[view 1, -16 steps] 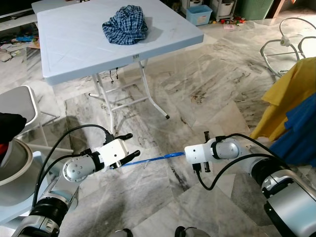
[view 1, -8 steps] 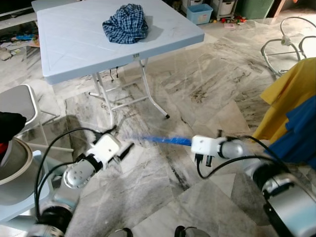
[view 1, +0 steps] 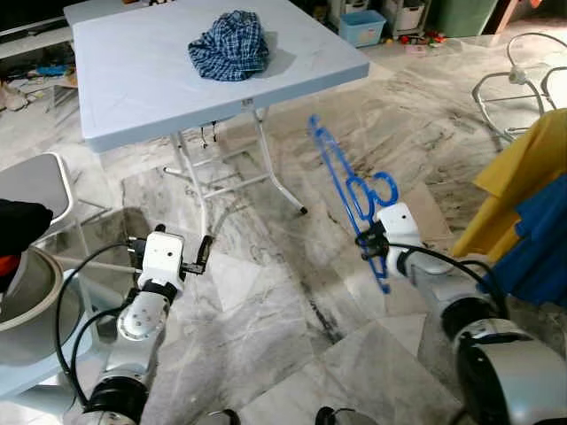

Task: Hang hanger

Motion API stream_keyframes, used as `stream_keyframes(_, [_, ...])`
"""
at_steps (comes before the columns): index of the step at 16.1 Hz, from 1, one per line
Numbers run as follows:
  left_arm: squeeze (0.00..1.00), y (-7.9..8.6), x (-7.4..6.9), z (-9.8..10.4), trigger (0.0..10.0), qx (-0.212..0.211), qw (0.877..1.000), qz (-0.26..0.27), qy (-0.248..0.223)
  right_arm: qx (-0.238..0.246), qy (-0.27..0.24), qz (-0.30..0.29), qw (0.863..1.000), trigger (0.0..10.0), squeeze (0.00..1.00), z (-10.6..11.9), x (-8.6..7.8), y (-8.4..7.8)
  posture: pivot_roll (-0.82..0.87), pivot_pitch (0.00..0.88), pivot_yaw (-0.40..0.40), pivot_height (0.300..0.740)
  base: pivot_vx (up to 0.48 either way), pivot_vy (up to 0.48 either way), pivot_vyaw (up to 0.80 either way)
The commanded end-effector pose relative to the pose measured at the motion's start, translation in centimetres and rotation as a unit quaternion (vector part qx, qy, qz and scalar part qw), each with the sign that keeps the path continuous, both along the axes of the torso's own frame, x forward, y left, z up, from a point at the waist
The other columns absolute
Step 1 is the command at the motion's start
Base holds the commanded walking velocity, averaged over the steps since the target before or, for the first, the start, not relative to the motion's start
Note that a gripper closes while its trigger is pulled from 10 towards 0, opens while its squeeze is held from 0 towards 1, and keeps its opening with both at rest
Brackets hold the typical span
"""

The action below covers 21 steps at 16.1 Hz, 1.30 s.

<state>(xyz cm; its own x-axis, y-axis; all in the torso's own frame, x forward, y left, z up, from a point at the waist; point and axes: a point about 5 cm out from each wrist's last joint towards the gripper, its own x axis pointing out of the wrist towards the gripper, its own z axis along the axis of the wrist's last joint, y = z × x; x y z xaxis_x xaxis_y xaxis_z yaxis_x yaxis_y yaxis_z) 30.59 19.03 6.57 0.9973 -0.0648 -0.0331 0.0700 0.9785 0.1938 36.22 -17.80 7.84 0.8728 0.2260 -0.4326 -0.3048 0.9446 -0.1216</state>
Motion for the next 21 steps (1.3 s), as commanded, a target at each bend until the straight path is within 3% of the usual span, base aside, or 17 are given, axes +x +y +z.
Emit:
stream_keyframes(1, [0.98,0.1,0.2,0.2,10.0,-0.002,1.000,0.015,0.002,0.025,-0.006,-0.031,0.999,0.0,0.00,0.0,0.0,0.3,-0.09,0.100,0.037,0.740,0.000,0.000,0.00])
stream_keyframes(2, [0.00,-0.4,0.2,-0.1,10.0,-0.009,1.000,0.014,0.011,0.032,-0.011,-0.053,0.998,0.0,0.00,-0.3,-0.2,0.3,-0.10,0.101,0.029,0.740,0.000,0.000,0.00])
stream_keyframes(4, [0.00,-1.5,-0.2,-0.5,10.0,-0.037,0.999,-0.007,0.021,0.039,-0.022,-0.113,0.993,0.0,0.00,-0.9,-0.7,-0.3,-0.10,0.100,0.019,0.740,0.000,0.000,0.00])
stream_keyframes(5, [0.00,-2.0,-0.5,-0.6,10.0,-0.057,0.998,-0.013,0.024,0.042,-0.030,-0.143,0.988,3.9,0.00,-1.2,-1.1,-0.9,-0.10,0.098,0.015,0.740,0.000,0.000,0.00])
stream_keyframes(6, [0.00,-2.6,-0.9,-0.7,10.0,-0.066,0.997,-0.024,0.022,0.036,-0.045,-0.180,0.982,10.0,0.00,-1.6,-1.8,-1.8,-0.10,0.097,0.009,0.740,0.000,0.000,0.00])
stream_keyframes(10, [0.00,-3.4,-1.3,-0.8,10.0,-0.100,0.993,-0.057,0.024,0.033,-0.061,-0.249,0.966,10.0,0.00,-2.5,-3.4,-3.1,-0.13,0.095,0.006,0.740,0.000,0.000,0.00])
stream_keyframes(14, [0.00,-4.3,-0.7,-0.2,10.0,-0.106,0.991,-0.083,0.025,0.019,-0.067,-0.255,0.964,10.0,0.00,-2.8,-4.6,-2.5,-0.16,0.094,0.016,0.740,0.268,0.000,-0.72])
stream_keyframes(21, [0.00,-3.9,0.0,0.2,10.0,-0.094,0.991,-0.096,0.025,0.014,-0.070,-0.279,0.958,10.0,0.00,-2.5,-5.4,-3.1,-0.18,0.095,0.021,0.740,0.392,0.000,-0.80])
